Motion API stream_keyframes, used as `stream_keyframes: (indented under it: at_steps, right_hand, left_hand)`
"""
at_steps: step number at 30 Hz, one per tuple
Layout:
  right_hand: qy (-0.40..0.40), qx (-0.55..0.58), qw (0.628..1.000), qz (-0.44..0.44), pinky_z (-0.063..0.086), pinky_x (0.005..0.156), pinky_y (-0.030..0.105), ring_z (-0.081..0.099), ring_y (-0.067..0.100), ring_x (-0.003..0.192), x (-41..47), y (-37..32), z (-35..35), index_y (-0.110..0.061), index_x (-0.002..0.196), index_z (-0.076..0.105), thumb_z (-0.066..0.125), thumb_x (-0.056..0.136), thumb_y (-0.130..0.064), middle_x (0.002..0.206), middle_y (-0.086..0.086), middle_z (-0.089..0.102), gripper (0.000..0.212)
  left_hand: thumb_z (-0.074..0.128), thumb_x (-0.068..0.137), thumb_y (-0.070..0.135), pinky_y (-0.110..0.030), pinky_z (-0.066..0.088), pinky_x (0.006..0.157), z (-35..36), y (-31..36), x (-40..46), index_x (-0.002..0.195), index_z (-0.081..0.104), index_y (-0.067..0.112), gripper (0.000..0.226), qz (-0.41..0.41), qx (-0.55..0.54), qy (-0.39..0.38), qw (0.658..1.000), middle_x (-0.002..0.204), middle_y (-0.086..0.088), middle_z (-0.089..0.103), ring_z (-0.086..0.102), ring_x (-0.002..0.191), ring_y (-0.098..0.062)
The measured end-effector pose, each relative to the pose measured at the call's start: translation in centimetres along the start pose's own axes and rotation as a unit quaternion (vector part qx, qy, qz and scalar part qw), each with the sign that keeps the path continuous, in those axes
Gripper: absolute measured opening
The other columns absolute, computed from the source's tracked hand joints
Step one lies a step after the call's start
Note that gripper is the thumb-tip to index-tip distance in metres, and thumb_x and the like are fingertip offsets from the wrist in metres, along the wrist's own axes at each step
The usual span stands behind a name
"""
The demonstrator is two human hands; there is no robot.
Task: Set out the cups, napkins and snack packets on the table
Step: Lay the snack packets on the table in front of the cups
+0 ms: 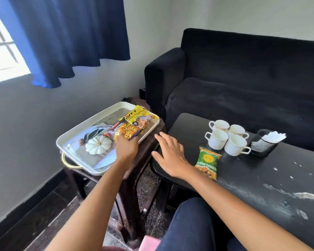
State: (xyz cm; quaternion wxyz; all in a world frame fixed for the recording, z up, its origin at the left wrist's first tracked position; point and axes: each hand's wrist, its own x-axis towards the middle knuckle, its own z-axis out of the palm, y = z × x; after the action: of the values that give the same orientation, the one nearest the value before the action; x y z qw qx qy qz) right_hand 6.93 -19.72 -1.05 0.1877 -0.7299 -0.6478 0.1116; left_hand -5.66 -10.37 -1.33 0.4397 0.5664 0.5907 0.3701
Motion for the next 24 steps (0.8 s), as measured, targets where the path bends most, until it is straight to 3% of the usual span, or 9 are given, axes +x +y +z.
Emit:
stream_keyframes:
  at_steps: [2, 3, 6, 8, 11, 16, 21, 24]
  right_hand:
    - [-0.022, -0.001, 1.0, -0.006, 0.008, 0.115, 0.042, 0.005, 0.018, 0.145, 1.0, -0.7, 0.8, -0.023, 0.15, 0.017, 0.037, 0.098, -0.04, 0.159, -0.002, 0.009, 0.058]
    - [-0.031, -0.001, 0.999, -0.009, 0.008, 0.115, 0.041, 0.006, 0.018, 0.145, 1.5, -1.1, 1.1, -0.023, 0.149, 0.017, 0.037, 0.098, -0.04, 0.159, -0.002, 0.01, 0.058]
    - [-0.054, -0.006, 0.998, -0.015, 0.01, 0.114, 0.041, 0.008, 0.019, 0.144, 3.3, -1.8, 2.0, -0.021, 0.149, 0.018, 0.037, 0.098, -0.04, 0.158, -0.001, 0.013, 0.057]
    - [-0.067, -0.007, 0.998, -0.015, 0.011, 0.114, 0.043, 0.008, 0.02, 0.144, 4.7, -2.3, 2.5, -0.02, 0.149, 0.018, 0.036, 0.099, -0.04, 0.158, 0.0, 0.013, 0.057]
    - [-0.054, 0.004, 0.998, -0.005, 0.013, 0.114, 0.046, 0.012, 0.021, 0.144, 6.8, -3.0, 3.1, -0.019, 0.148, 0.022, 0.035, 0.099, -0.038, 0.157, 0.0, 0.017, 0.055]
    - [-0.035, 0.032, 0.998, 0.047, 0.015, 0.113, 0.048, 0.015, 0.024, 0.144, 10.4, -3.7, 4.4, -0.017, 0.148, 0.023, 0.039, 0.096, -0.04, 0.157, 0.002, 0.019, 0.058]
    - [-0.071, 0.023, 0.992, 0.105, 0.017, 0.112, 0.05, 0.014, 0.031, 0.143, 12.0, -3.3, 5.1, -0.017, 0.148, 0.019, 0.046, 0.093, -0.043, 0.156, 0.01, 0.016, 0.066]
    - [-0.066, 0.036, 0.99, 0.118, 0.02, 0.112, 0.05, 0.016, 0.034, 0.141, 12.3, -3.5, 4.9, -0.017, 0.144, 0.03, 0.05, 0.091, -0.042, 0.153, 0.014, 0.022, 0.062]
  left_hand:
    - [0.048, 0.093, 0.017, -0.027, 0.041, 0.07, -0.3, 0.8, 0.7, 0.14, 0.038, 0.003, 0.051, -0.119, -0.128, 0.03, 0.984, 0.129, -0.011, 0.053, 0.054, 0.085, -0.017]
    - [0.046, 0.094, 0.018, -0.026, 0.039, 0.069, -0.4, 1.1, 1.2, 0.139, 0.04, 0.003, 0.048, -0.166, -0.169, 0.037, 0.971, 0.125, -0.01, 0.054, 0.052, 0.082, -0.017]
    - [0.043, 0.096, 0.022, -0.032, 0.035, 0.089, -0.6, 1.3, 2.6, 0.142, 0.037, 0.004, 0.05, -0.23, -0.193, 0.023, 0.954, 0.14, -0.01, 0.047, 0.048, 0.12, -0.026]
    - [0.043, 0.099, 0.023, -0.032, 0.035, 0.096, -1.0, 0.9, 3.2, 0.144, 0.034, 0.004, 0.05, -0.24, -0.181, 0.023, 0.953, 0.146, -0.01, 0.042, 0.042, 0.13, -0.027]
    - [0.04, 0.099, 0.018, -0.036, 0.035, 0.106, -1.9, 0.1, 3.7, 0.144, 0.035, 0.003, 0.047, -0.25, -0.184, 0.027, 0.95, 0.149, -0.009, 0.041, 0.039, 0.135, -0.027]
    - [0.043, 0.098, 0.017, -0.039, 0.038, 0.11, -2.3, -0.2, 3.5, 0.139, 0.041, 0.001, 0.044, -0.26, -0.218, 0.022, 0.94, 0.144, -0.011, 0.046, 0.041, 0.135, -0.029]
    - [0.047, 0.097, 0.02, -0.037, 0.039, 0.108, -2.2, 0.2, 3.5, 0.14, 0.039, 0.003, 0.047, -0.278, -0.242, 0.011, 0.93, 0.145, -0.01, 0.044, 0.042, 0.132, -0.027]
    - [0.047, 0.097, 0.015, -0.033, 0.037, 0.101, -2.4, 0.7, 3.4, 0.139, 0.039, 0.003, 0.045, -0.283, -0.279, 0.012, 0.917, 0.146, -0.009, 0.04, 0.04, 0.131, -0.024]
